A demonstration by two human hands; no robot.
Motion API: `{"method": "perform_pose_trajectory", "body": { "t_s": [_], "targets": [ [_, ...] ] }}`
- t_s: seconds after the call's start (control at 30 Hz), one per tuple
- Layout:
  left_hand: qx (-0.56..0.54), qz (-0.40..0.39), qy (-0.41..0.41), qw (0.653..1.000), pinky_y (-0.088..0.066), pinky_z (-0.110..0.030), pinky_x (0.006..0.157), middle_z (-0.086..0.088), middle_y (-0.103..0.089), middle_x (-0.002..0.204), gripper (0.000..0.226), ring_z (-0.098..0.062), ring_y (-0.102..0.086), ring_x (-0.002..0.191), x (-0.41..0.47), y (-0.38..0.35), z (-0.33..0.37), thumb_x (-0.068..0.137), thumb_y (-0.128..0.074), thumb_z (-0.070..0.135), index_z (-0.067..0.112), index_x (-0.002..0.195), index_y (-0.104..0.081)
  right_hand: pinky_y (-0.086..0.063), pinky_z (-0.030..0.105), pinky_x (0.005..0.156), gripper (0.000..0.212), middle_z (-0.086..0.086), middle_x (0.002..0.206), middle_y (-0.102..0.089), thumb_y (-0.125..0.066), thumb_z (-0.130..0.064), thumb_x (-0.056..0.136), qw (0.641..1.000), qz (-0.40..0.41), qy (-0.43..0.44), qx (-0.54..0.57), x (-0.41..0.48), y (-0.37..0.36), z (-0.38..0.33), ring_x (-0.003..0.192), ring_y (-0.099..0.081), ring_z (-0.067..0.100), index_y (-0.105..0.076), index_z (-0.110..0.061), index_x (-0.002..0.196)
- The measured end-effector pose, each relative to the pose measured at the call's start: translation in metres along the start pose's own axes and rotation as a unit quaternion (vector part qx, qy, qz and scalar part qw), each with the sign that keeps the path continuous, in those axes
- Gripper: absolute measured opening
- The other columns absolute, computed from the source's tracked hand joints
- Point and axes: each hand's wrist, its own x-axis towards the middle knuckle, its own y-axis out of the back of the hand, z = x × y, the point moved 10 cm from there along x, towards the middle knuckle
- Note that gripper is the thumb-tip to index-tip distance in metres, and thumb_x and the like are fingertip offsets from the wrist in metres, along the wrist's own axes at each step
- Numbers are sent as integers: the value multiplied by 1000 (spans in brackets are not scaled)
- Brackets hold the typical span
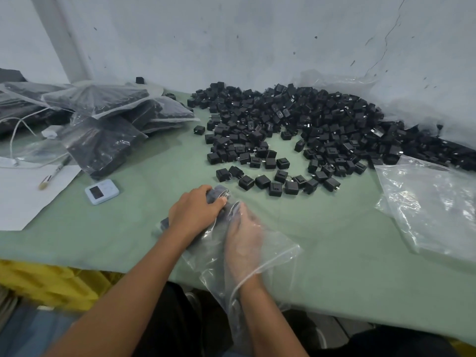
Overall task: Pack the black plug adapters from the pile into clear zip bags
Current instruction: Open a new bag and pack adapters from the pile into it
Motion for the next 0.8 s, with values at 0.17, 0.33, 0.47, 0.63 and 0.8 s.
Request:
{"method": "perform_pose_trajectory", "body": {
  "t_s": [0.17, 0.33, 0.47, 0.63, 0.8],
  "targets": [
    [-3, 5, 2, 1000, -42, -36, 77, 9, -67, 118, 59, -21, -61, 107, 1, 0, -1, 84, -45, 75, 37, 127, -55, -43, 8, 76, 38, 1, 119, -63, -40, -19, 106, 995, -76, -23, 57, -5, 1, 10, 99, -62, 13, -43, -25, 143],
    [-4, 8, -2, 1000, -43, -37, 80, 8, -66, 122, 61, -21, -60, 111, 0, -1, -1, 84, -45, 74, 36, 131, -54, -34, 34, 117, 41, -10, 146, -45, -41, -30, 106, 976, -163, -33, 142, -16, -6, 14, 135, -43, 7, -39, -27, 148],
    [-6, 9, -7, 1000, -41, -37, 80, 8, -65, 123, 60, -22, -60, 112, 0, -1, 1, 85, -46, 73, 36, 131, -54, -43, 22, 107, 35, 10, 128, -49, -44, -20, 106, 974, -168, -57, 140, -9, -3, 17, 108, -56, 17, -50, -14, 140],
    [-6, 9, -3, 1000, -40, -37, 80, 8, -65, 125, 59, -22, -59, 115, 1, -1, 0, 85, -46, 72, 36, 132, -53, -33, 10, 106, 45, -12, 135, -55, -41, -23, 106, 980, -175, -17, 90, -10, -1, 5, 121, -50, -8, -35, -27, 151],
    [-10, 13, -5, 1000, -39, -35, 79, 8, -65, 123, 57, -22, -59, 113, 0, 0, 0, 85, -47, 71, 37, 131, -55, -46, 30, 103, 32, -1, 124, -62, -43, -12, 104, 984, -167, 20, 60, 3, 3, -6, 114, -59, 13, -55, -23, 131]
  ]
}}
